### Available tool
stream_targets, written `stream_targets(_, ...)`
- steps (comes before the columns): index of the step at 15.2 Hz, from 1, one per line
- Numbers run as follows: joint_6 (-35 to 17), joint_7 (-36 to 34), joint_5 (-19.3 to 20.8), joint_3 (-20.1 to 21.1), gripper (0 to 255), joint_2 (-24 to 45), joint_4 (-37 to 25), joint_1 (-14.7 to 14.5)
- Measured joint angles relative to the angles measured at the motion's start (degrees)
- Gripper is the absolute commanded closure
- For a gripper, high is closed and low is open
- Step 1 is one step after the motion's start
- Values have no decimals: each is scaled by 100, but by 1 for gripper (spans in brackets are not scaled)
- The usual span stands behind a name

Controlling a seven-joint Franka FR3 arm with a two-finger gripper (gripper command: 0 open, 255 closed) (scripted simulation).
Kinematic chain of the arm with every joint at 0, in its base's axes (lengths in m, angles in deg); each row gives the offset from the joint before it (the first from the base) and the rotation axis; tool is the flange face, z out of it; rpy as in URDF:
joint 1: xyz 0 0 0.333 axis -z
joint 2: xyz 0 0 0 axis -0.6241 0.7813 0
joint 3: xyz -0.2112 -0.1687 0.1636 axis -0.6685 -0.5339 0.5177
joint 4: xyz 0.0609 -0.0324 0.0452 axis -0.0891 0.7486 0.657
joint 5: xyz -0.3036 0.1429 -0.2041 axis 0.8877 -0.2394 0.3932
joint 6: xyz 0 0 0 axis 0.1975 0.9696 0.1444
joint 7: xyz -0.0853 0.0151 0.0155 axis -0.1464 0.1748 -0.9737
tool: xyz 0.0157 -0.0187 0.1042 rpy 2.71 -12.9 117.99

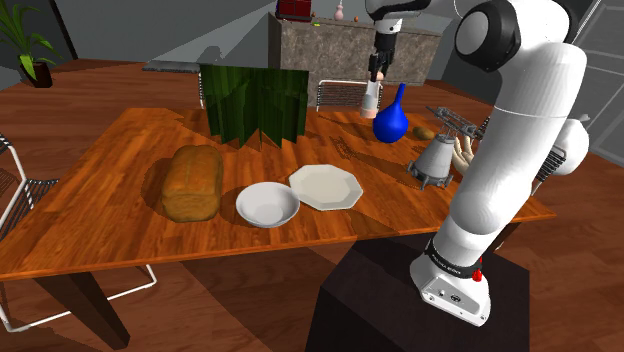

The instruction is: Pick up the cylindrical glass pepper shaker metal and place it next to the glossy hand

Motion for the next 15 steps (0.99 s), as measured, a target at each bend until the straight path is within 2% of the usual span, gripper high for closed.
stream_targets(12,986,157,-124,-29,255,258,-1234,97)
stream_targets(15,860,228,54,-80,255,-196,-697,84)
